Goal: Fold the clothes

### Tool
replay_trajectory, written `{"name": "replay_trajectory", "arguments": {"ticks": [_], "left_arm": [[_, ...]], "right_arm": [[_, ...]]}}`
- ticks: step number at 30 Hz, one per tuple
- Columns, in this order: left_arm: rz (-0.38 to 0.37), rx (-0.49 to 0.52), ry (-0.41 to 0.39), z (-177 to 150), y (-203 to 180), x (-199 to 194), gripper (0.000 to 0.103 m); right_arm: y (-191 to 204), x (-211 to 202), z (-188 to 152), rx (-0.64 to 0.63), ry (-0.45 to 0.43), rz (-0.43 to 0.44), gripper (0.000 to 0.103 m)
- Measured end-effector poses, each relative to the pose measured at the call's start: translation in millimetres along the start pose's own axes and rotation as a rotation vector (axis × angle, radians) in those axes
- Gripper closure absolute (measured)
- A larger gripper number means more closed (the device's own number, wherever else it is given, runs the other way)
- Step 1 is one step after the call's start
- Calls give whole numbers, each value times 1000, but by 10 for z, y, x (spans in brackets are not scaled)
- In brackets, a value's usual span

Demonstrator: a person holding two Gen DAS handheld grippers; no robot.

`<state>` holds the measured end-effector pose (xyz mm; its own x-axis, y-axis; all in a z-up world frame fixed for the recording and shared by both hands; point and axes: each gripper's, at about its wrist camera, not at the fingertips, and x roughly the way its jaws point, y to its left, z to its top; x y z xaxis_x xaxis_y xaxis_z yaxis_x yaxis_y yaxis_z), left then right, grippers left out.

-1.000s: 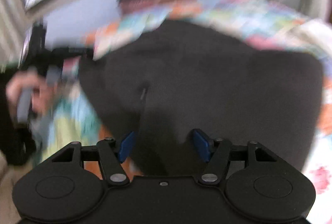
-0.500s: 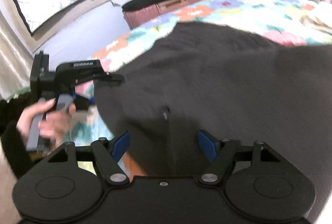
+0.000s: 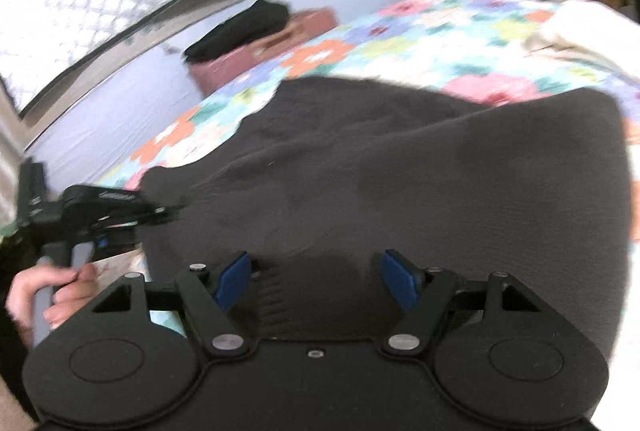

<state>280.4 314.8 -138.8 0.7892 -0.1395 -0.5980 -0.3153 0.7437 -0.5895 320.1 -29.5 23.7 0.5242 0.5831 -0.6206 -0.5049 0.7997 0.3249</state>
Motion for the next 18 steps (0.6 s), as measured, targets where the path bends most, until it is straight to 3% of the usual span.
{"name": "replay_trajectory", "arguments": {"ticks": [5, 9, 11, 14, 18], "left_arm": [[-258, -6, 42, -128, -441, -262, 94], [-364, 49, 213, -526, -882, -160, 94], [-371, 67, 282, -703, -1013, -15, 94], [-314, 117, 320, -862, -1128, 161, 94], [-315, 68, 349, -843, -1046, 280, 94]], "right_arm": [[-276, -191, 24, 81, -38, -44, 26], [-498, -310, 43, 177, -60, -35, 26], [-570, -351, 40, 212, -70, -16, 26], [-622, -354, 25, 250, -68, 19, 26], [-631, -296, -30, 281, -42, 74, 26]]}}
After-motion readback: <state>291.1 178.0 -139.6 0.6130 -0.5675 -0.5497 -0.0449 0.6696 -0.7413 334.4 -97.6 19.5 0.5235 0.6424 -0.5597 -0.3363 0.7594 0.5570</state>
